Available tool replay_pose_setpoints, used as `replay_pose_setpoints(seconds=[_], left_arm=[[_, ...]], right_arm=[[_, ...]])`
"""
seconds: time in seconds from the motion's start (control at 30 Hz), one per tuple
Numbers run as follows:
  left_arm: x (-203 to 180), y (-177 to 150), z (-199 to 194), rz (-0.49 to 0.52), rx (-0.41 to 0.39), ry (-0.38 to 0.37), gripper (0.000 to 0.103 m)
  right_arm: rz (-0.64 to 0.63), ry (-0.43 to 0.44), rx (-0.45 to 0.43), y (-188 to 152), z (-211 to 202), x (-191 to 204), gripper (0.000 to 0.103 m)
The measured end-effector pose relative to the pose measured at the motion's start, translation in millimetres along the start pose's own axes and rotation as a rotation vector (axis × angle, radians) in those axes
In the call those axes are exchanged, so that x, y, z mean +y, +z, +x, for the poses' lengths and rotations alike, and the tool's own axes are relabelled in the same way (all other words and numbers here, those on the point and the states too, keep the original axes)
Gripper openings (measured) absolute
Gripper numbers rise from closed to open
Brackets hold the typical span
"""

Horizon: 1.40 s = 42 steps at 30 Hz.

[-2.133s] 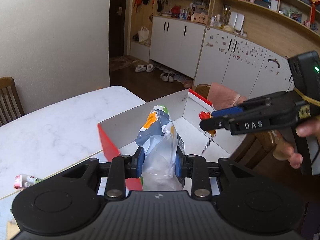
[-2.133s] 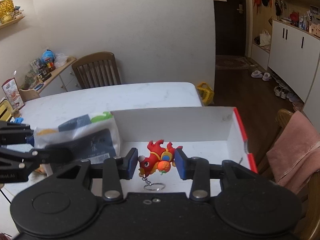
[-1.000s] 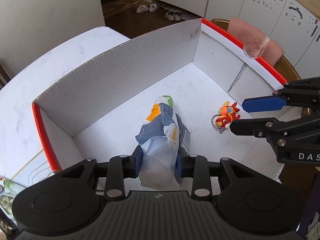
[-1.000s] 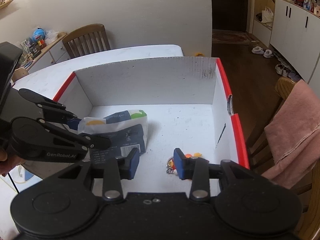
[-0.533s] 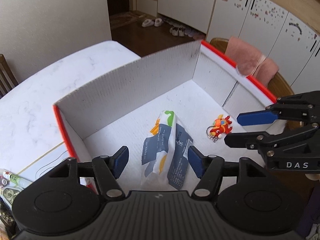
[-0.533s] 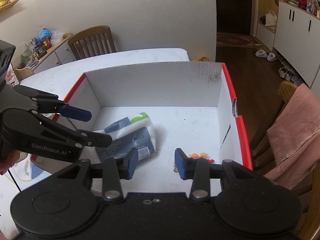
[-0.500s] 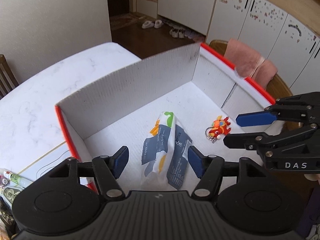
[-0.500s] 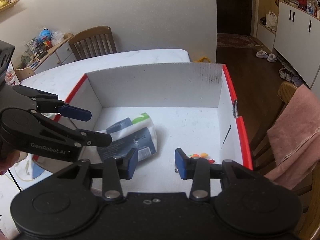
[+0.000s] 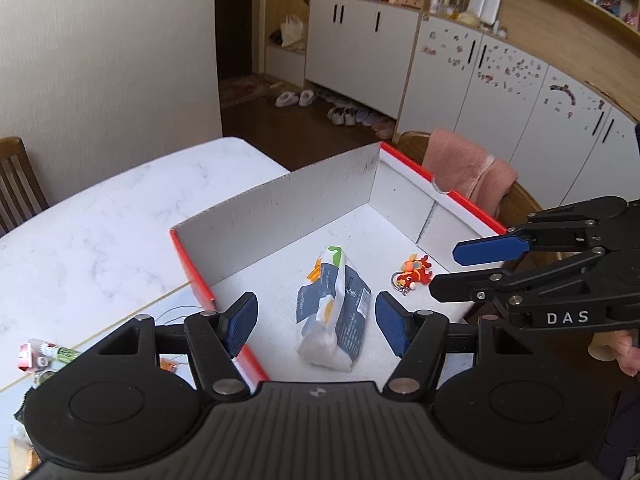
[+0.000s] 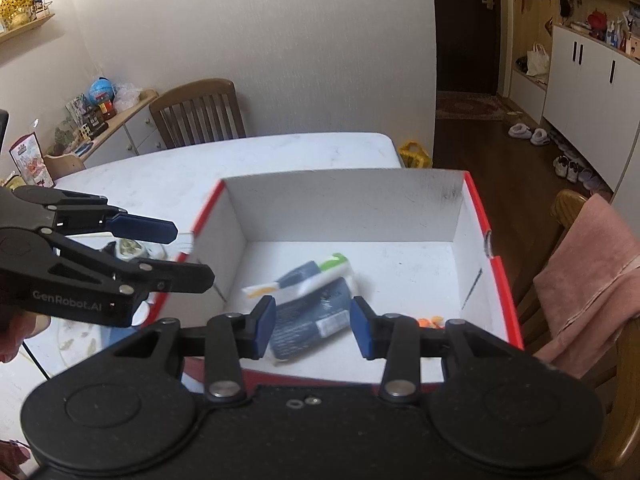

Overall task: Organize objects
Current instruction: 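Lower the snack bag into the shoebox and open the left tool, then move both tools back over the items on the table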

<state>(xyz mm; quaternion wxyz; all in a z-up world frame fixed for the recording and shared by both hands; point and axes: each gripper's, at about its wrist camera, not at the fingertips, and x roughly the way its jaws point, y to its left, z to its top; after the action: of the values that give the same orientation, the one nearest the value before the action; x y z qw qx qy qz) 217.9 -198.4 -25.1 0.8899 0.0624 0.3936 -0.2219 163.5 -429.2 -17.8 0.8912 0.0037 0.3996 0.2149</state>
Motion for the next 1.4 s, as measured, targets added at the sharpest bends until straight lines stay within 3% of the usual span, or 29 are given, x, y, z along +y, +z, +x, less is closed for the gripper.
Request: replay_pose_setpoints(seconds=[0.33,0.4,0.47,0.7,0.8,1.07,1.17,1.4], left_arm=[[31.5,-37.7,-56.9,0.019,-0.036,-0.026,0.064],[40.7,-47.0,-66.5,0.017,-0.036,-0.025,0.064],[52.0,-56.6,-75.1,0.008,-0.035,-0.025,0.067],[95.6,-91.4,-105.5,-0.02,-0.052,-0.004,0.07],[113.2,-106.4,-118.6,-0.017,-0.063,0.005,0.081],[157.0,-144.5,-142.5,-0.043,-0.068,0.031,0.088],[170.9,-154.8,-144.2,-0.061,-0.069,0.053,0.103],[201.9,-171.2,-136.0,-0.061,-0.058,0.09,0.103]], right_arm=[[0.025,0.001,-0.017,-7.5,-8.4,55.9,0.043],[0.029,0.006,-0.015,-9.3,-7.5,69.2,0.048],[0.03,0.007,-0.02,-11.1,-6.8,83.2,0.059],[0.017,0.011,0.0,-16.7,4.5,130.0,0.062],[0.018,0.006,0.012,-18.1,11.6,145.7,0.063],[0.017,0.003,0.046,-23.9,31.8,182.0,0.07],[0.018,-0.008,0.058,-25.5,41.0,191.7,0.071],[0.022,-0.013,0.097,-29.3,67.6,205.4,0.071]])
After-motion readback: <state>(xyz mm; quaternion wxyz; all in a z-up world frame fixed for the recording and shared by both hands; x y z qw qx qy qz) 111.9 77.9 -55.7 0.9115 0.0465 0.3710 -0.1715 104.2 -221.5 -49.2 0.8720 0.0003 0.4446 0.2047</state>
